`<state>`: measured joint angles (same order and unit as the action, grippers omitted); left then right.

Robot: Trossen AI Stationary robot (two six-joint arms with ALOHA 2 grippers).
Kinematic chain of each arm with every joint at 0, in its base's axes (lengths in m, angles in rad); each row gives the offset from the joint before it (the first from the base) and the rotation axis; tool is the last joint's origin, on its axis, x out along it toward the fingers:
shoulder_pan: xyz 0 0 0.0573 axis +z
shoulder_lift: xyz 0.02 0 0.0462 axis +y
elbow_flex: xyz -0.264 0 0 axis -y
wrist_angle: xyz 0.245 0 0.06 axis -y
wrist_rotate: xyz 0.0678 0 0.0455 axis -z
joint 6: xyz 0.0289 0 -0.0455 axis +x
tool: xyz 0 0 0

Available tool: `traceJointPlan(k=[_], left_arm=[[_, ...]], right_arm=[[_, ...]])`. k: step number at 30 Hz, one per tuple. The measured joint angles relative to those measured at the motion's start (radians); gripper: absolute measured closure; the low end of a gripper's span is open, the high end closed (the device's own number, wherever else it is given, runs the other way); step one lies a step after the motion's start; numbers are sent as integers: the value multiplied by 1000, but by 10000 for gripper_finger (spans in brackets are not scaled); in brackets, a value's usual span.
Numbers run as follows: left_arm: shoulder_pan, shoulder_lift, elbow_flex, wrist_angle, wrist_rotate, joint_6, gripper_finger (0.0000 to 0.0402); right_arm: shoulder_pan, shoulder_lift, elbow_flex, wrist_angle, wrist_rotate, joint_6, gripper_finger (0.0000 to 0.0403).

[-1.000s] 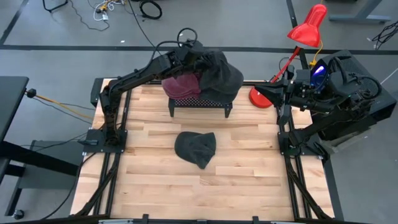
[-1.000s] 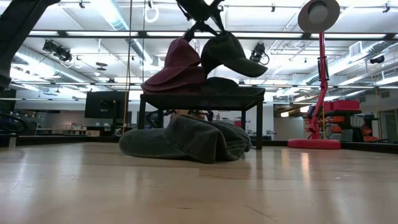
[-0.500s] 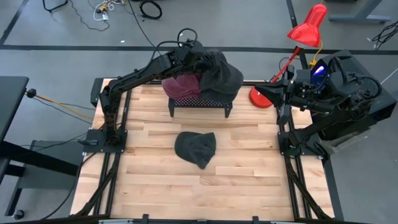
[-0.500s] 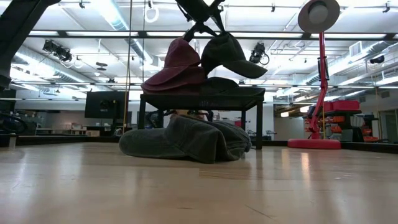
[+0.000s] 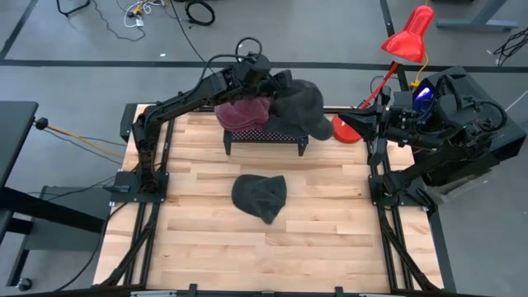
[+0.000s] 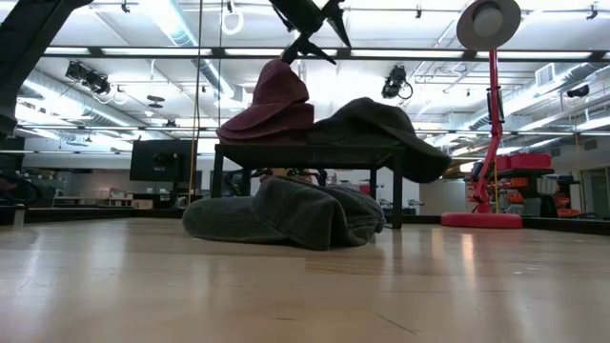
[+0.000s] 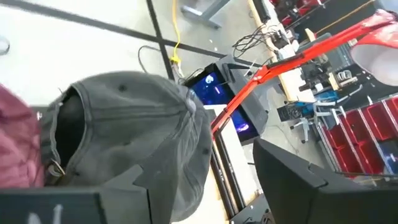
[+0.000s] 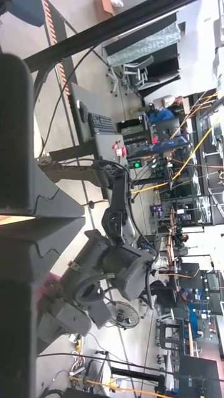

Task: Pick & Place hat
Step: Put the left black cap on top of the black cap on the shelf

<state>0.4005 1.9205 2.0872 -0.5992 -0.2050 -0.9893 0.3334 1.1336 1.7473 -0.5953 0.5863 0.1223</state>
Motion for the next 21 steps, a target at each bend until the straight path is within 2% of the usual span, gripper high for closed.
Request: traceJointPlan(k=[5, 11, 16, 21], left_arm=[[-1, 0, 0, 28, 0, 37, 189], [-1, 0, 0, 94, 70, 47, 188], [-11, -1, 4, 119, 78, 110, 191], [-25, -3, 61, 108, 173, 233, 198]], right_arm=[[0, 0, 0, -1, 0, 0, 396], [0, 0, 0, -2, 0, -7, 396], [0, 0, 0, -3, 0, -14, 396], [0, 0, 0, -4, 5, -34, 396]])
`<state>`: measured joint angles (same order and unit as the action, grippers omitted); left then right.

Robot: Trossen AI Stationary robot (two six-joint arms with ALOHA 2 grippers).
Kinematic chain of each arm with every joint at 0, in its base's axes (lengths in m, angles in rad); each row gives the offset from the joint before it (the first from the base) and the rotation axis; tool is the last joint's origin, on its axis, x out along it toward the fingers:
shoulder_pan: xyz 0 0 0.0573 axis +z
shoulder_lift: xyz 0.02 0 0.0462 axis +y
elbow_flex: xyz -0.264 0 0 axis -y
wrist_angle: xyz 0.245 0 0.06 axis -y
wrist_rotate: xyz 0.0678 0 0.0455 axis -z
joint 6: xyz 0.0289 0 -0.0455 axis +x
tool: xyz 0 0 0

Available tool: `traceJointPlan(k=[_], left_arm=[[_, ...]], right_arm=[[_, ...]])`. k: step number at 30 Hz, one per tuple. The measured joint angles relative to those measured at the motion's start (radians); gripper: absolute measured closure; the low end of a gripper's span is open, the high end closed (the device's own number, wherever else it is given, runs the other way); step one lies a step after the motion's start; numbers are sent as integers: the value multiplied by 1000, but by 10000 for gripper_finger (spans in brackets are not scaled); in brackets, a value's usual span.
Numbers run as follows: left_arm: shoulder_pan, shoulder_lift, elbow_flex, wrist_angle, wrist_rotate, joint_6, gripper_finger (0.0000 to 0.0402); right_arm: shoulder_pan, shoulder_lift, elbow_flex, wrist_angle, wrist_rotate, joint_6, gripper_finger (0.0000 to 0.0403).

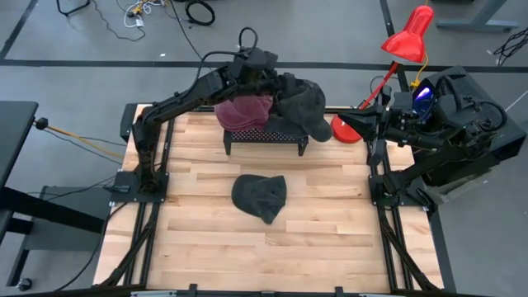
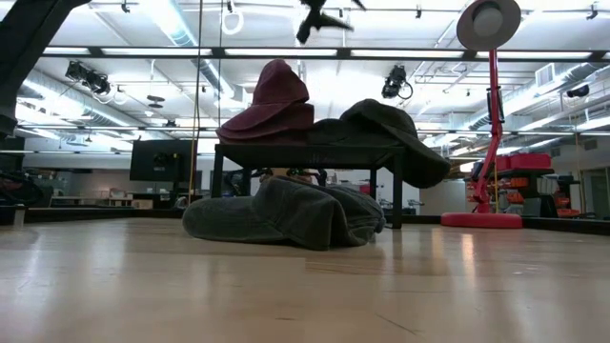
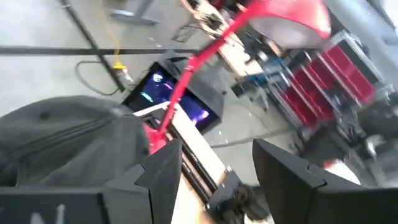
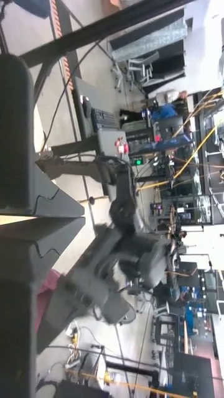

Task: Pick & Place hat
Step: Put the left black cap on top of the black cap on the shelf

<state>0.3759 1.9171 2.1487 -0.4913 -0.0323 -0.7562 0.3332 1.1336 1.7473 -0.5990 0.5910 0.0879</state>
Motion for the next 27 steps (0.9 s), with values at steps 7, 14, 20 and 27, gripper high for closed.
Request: traceJointPlan(k=[7, 14, 20, 27], left_arm=[[-17, -3, 190, -155, 60, 199, 202], [-21, -147, 168, -257, 13, 292, 202], [-26, -251, 169, -387, -9, 369, 202], [-27, -340, 169, -514, -7, 412, 202]], right_arm=[[0, 0, 0, -10, 89, -2, 396], [-43, 0, 0, -10, 85, 56, 394], [-142, 0, 0, -62, -26, 62, 352], [-309, 1, 0, -126, -180, 25, 273]])
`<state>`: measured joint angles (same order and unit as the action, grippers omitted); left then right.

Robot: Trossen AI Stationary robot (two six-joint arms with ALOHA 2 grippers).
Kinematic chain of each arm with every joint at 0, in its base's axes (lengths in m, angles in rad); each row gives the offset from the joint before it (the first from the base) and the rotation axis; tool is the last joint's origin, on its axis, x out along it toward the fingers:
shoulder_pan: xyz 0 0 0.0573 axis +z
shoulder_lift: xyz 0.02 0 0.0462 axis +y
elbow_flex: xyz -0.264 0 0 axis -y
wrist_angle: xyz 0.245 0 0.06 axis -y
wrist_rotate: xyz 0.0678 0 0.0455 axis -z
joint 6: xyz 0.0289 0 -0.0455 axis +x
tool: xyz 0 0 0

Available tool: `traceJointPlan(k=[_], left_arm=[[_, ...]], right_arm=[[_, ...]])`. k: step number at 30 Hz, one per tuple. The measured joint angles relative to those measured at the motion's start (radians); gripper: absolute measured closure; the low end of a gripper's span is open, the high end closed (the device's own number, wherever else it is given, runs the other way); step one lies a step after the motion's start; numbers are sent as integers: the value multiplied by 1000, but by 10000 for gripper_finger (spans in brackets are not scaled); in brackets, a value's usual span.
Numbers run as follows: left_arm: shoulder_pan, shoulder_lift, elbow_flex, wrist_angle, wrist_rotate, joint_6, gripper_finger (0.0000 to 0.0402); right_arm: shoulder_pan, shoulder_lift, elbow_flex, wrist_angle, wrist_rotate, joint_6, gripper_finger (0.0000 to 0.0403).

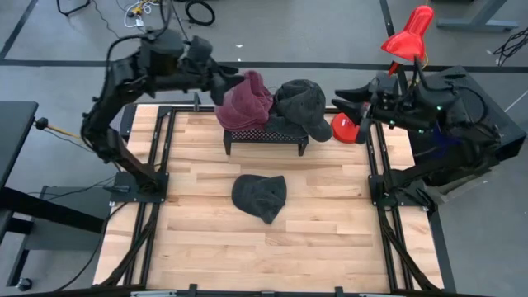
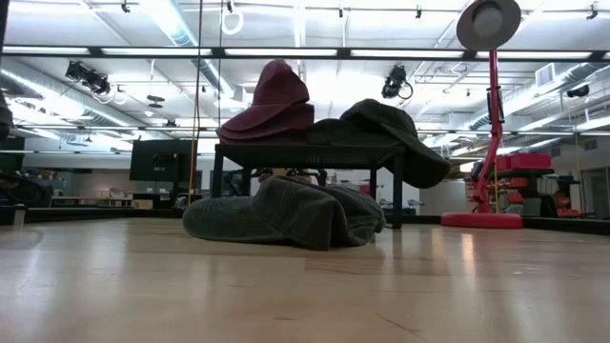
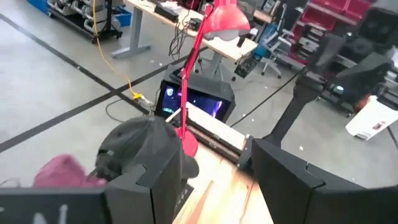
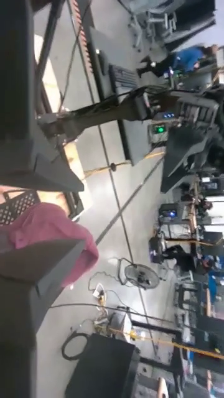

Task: Pick & Place hat
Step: Put the left black cap on top of the black cap on the shelf

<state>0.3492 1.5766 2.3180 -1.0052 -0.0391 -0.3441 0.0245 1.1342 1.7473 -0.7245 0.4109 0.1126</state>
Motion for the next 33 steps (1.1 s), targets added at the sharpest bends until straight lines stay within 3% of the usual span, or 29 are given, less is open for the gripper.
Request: traceJointPlan(k=[9, 20, 26, 33], left_arm=[[0, -55, 0, -74, 10, 28, 203], [-55, -67, 0, -291, 7, 172, 203], [-104, -66, 0, -337, -50, 259, 203], [-107, -67, -20, -414, 25, 297, 203]], right_arm=[[-254, 22, 0, -93, -291, -24, 213], [-571, 134, 0, -146, -542, -102, 213], [-723, 226, 0, -145, -637, -143, 213], [-866, 343, 0, -143, -774, -189, 214]])
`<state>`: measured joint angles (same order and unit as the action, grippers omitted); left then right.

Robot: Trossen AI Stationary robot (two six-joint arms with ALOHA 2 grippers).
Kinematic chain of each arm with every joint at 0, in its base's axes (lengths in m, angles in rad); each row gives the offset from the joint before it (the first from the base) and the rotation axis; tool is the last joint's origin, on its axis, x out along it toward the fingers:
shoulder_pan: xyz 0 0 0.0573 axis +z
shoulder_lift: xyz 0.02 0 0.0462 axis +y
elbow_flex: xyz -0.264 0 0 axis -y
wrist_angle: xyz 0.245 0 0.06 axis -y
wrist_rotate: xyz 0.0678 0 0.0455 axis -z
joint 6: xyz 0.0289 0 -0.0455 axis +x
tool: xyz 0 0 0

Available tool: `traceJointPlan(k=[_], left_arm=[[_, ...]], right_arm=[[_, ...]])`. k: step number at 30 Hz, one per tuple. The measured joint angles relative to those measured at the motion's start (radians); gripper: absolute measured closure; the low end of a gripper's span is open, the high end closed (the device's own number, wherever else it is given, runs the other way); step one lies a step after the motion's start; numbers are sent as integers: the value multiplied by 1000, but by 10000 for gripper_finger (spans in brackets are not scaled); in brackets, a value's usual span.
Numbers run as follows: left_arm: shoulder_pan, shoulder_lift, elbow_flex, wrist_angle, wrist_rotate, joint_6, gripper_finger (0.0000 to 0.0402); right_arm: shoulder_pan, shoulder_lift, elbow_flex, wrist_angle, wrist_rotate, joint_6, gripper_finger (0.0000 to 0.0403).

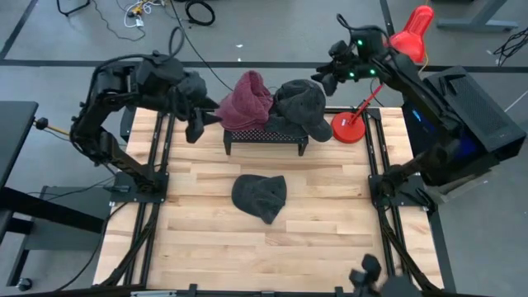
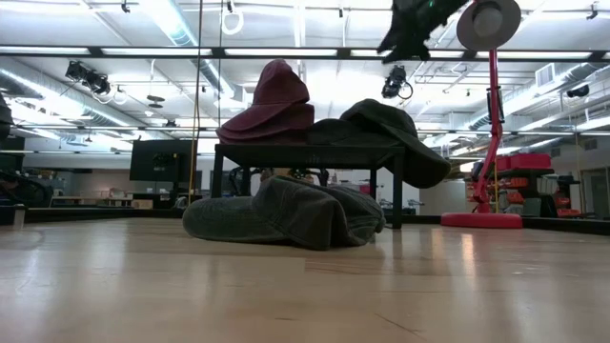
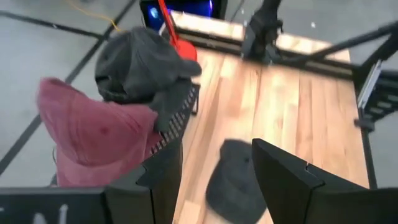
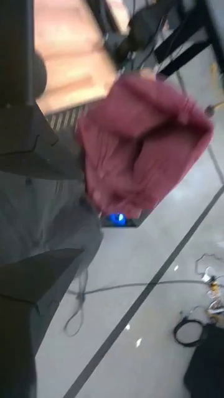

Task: Pick & Place hat
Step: Put the left black cap on top of the black cap on the shelf

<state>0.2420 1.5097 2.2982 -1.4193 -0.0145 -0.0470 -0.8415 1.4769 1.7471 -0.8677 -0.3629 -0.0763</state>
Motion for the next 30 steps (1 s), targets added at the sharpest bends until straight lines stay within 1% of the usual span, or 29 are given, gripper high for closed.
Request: traceJointPlan(k=[6, 12, 15, 18, 22, 27, 30], left_arm=[[17, -36, -151, 8, 10, 4, 203], [54, -102, -347, 39, 15, 7, 203], [76, -149, -426, 97, 8, -6, 203], [97, -185, -487, 174, 2, -21, 203], [114, -203, -524, 251, 1, -47, 203], [122, -203, -524, 254, -13, -47, 203], [122, -201, -524, 253, -36, -52, 203]], right_arm=[[-52, 67, 0, -2, -1, -121, 214], [-77, 83, 0, -28, -13, -291, 214], [-88, 85, 0, -62, -13, -376, 214], [-98, 86, 0, -80, -13, -419, 214], [-109, 105, 0, -90, -30, -445, 214], [-116, 156, 0, -108, -87, -495, 214], [-119, 183, 0, -110, -96, -525, 214]])
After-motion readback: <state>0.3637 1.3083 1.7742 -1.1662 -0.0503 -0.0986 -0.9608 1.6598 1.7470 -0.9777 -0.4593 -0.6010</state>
